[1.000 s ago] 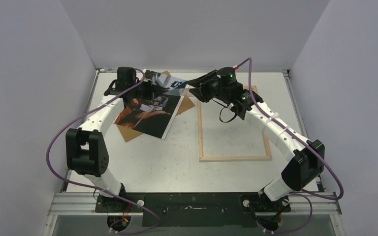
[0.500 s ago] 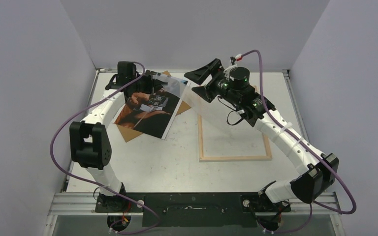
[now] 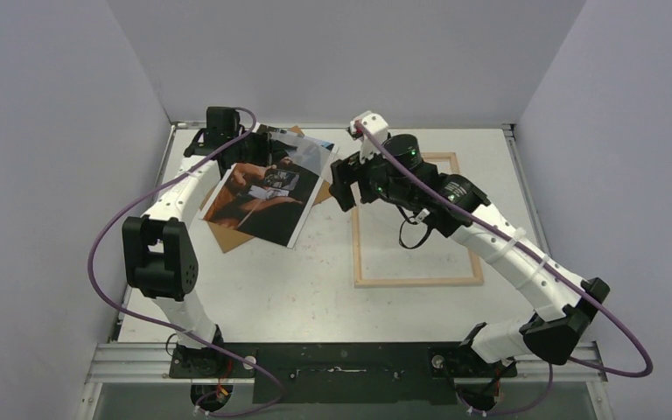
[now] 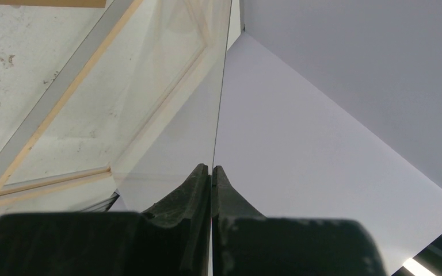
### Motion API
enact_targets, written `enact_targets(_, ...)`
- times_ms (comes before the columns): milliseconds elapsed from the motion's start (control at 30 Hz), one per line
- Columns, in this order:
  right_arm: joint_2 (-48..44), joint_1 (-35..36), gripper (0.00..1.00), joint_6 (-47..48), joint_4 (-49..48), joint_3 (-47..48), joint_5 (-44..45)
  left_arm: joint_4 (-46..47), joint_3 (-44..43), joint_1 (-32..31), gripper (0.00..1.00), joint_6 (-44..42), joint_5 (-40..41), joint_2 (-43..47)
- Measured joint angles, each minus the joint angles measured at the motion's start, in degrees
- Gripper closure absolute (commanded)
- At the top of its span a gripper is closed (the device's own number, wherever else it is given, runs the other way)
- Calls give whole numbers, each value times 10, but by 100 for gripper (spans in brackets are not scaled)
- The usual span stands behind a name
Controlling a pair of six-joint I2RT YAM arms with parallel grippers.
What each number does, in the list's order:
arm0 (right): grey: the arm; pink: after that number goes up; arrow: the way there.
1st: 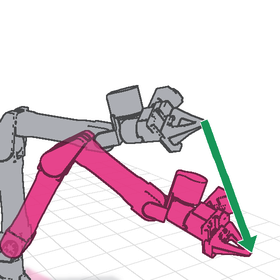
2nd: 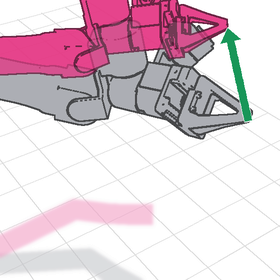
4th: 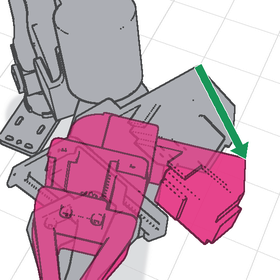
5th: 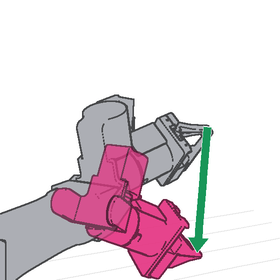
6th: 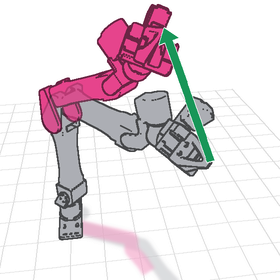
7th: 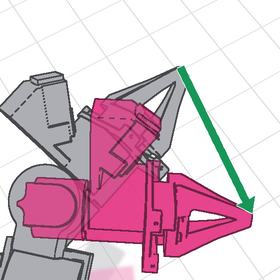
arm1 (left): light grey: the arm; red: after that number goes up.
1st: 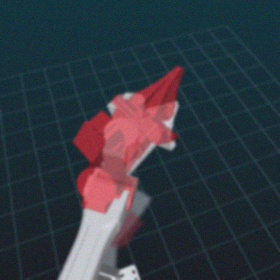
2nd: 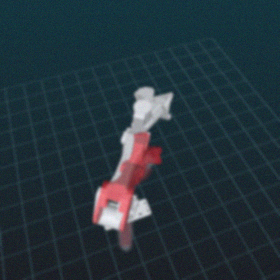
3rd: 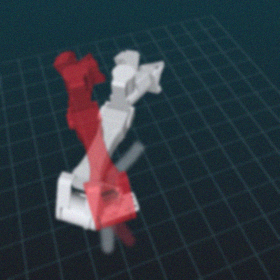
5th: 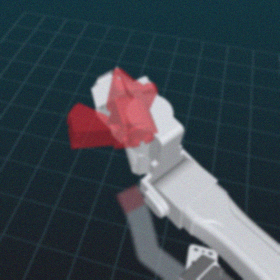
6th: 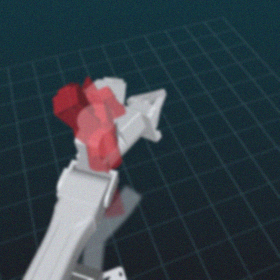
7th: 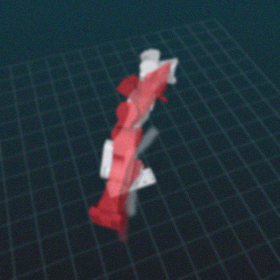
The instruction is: Put the photo into the frame
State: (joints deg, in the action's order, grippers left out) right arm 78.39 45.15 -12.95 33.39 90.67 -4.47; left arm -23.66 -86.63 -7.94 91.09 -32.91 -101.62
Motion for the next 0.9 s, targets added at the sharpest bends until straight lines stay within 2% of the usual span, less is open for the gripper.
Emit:
enact_targets(167, 34, 10, 19, 122, 42, -47, 64, -3, 0, 4, 100, 0, -5, 0)
enact_targets(333, 48, 38, 21, 188, 46, -102, 106, -5, 0, 7, 100, 0, -7, 0)
enact_targets(433, 48, 49, 32, 205, 27, -131, 120, -6, 0, 8, 100, 0, -10, 0)
enact_targets(533, 49, 51, 38, 222, 2, -147, 136, -6, 0, 9, 100, 0, -10, 0)
enact_targets(700, 58, 51, 40, 250, -55, -152, 149, -6, 0, 9, 100, 0, -10, 0)
enact_targets(833, 81, 50, 56, 269, -98, -163, 151, -6, 0, 9, 100, 0, -10, 0)
enact_targets(900, 98, 50, 60, 278, -108, -165, 150, -6, 0, 9, 100, 0, -10, 0)
